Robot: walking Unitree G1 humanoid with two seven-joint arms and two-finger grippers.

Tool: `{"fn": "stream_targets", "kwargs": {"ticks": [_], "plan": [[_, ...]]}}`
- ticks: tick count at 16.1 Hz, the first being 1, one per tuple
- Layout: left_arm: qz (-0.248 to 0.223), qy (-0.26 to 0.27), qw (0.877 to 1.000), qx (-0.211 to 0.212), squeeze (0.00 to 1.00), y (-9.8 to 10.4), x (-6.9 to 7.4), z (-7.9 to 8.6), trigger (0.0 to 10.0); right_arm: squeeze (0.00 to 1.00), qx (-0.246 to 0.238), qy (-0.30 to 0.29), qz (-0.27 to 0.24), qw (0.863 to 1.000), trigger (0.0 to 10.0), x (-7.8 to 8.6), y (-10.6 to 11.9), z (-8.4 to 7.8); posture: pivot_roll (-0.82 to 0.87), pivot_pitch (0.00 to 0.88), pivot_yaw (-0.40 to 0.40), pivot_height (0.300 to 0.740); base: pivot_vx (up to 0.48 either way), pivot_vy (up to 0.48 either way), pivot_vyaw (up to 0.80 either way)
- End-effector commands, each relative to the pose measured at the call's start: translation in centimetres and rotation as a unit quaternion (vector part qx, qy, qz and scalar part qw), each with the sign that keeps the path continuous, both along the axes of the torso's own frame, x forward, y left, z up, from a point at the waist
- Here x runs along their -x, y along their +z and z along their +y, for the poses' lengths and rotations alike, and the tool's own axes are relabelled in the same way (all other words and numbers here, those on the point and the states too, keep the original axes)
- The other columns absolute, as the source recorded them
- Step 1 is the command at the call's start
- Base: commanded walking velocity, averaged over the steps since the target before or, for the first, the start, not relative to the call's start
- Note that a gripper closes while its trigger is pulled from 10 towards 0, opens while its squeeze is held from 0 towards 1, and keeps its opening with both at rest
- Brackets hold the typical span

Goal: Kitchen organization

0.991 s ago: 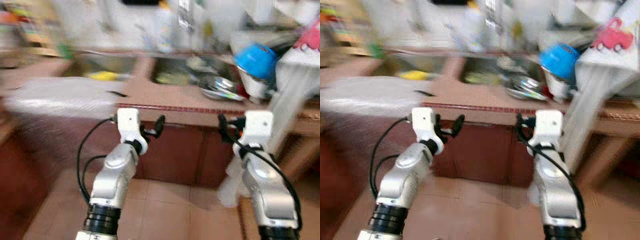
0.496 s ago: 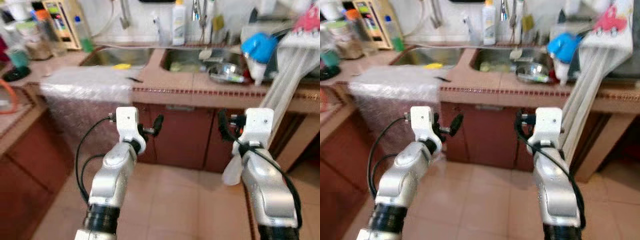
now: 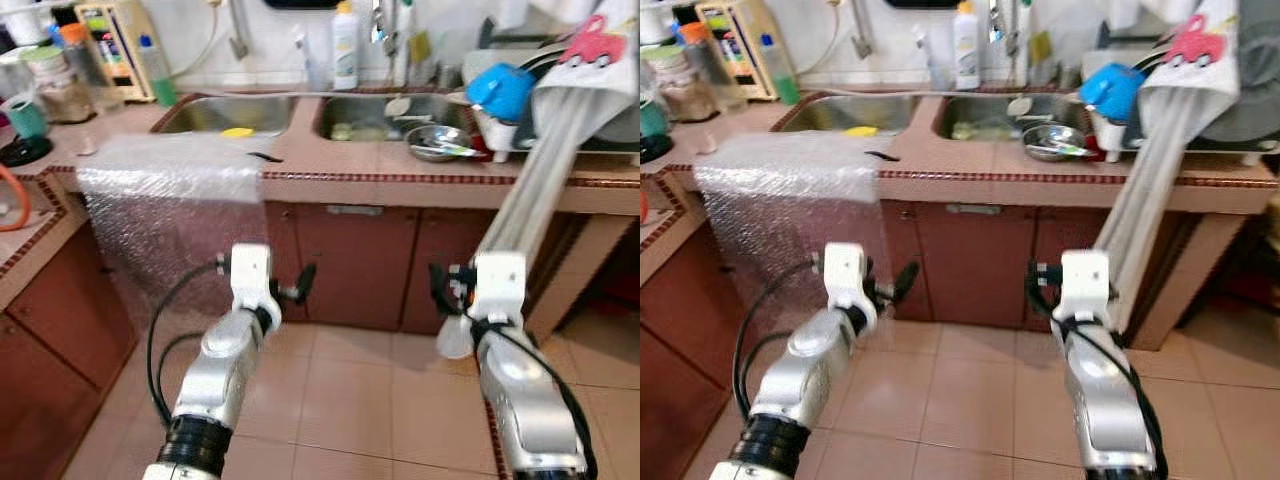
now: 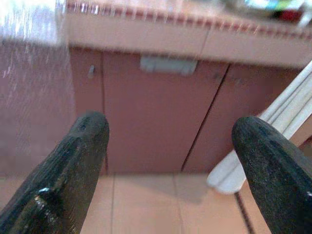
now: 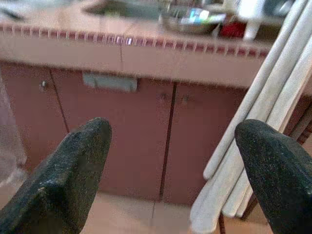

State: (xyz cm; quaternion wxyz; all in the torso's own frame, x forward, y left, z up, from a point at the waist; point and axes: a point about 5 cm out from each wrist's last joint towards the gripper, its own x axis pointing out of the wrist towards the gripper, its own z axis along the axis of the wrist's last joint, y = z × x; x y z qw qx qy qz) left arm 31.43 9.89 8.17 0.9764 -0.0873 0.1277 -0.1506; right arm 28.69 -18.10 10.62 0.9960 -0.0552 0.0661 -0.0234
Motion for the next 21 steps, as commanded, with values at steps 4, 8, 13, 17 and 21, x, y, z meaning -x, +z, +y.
{"fn": "stream_targets", "kwargs": {"ticks": [4,8,13,17,21], "plan": [[0.078,-0.009,0.995,-0.062,0.00,-5.1,1.4,1.5,10.0,0.00,-0.022,0.001,0.070,0.997,10.0,0.5,-4.5,0.1,-0.09,0.000,0.097,0.740,0.000,0.000,0.00],[0.222,-0.035,0.965,-0.135,0.00,-12.0,6.2,3.8,10.0,0.00,-0.040,-0.027,0.223,0.974,10.0,3.5,-12.4,-0.9,-0.09,0.000,0.095,0.740,0.000,0.000,0.00],[0.332,-0.003,0.935,-0.125,0.00,-14.8,9.5,5.9,10.0,0.00,0.000,-0.029,0.369,0.929,10.0,8.6,-17.5,-1.7,-0.10,0.000,0.105,0.740,0.000,0.000,-0.31],[0.338,-0.028,0.930,-0.141,0.00,-15.0,9.7,5.9,10.0,0.00,0.029,-0.013,0.437,0.899,10.0,12.4,-19.7,-2.2,-0.08,0.000,0.106,0.740,0.000,0.000,-0.76],[0.335,-0.046,0.916,-0.217,0.00,-15.4,10.4,7.1,10.0,0.00,0.034,0.005,0.436,0.899,10.0,12.3,-19.7,-1.9,-0.09,0.000,0.094,0.740,0.000,0.000,-0.76]]}}
